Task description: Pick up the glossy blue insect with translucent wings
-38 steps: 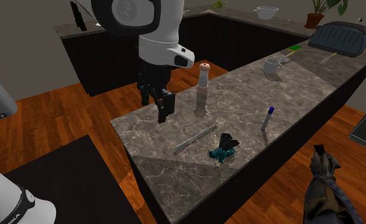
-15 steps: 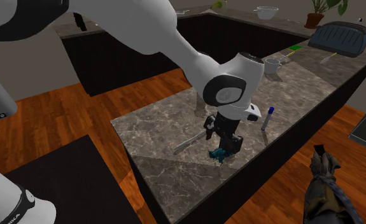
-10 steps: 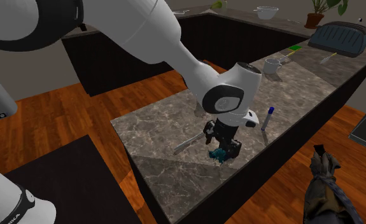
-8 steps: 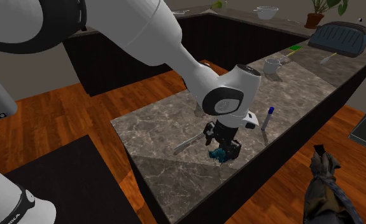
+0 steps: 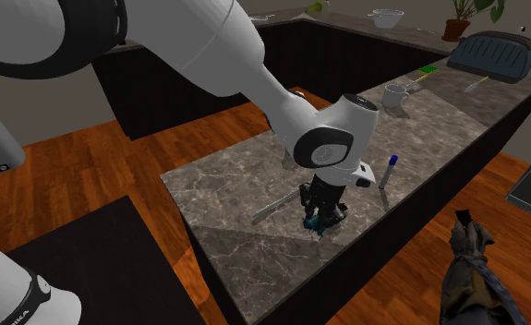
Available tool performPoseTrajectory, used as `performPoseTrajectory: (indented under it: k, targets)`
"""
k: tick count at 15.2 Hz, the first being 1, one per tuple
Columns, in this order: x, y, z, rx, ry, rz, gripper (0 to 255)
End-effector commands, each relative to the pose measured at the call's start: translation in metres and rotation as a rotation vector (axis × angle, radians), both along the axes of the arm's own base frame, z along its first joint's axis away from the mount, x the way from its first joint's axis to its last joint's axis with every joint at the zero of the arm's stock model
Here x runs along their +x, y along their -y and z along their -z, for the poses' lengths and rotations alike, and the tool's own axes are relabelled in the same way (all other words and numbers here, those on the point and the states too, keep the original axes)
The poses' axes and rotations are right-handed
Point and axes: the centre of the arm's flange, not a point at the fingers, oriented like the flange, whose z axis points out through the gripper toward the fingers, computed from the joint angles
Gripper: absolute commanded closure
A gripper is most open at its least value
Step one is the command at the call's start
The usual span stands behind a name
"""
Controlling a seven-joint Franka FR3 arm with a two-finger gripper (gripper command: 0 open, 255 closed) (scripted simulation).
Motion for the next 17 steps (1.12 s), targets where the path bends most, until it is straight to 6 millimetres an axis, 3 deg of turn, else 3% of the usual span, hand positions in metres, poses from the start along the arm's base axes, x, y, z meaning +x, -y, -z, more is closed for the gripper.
performPoseTrajectory:
  k: [1,17]
  targets:
    - [0.0,0.0,0.001,0.0,-0.001,0.0,255]
    - [0.0,0.0,-0.078,0.0,-0.001,0.0,255]
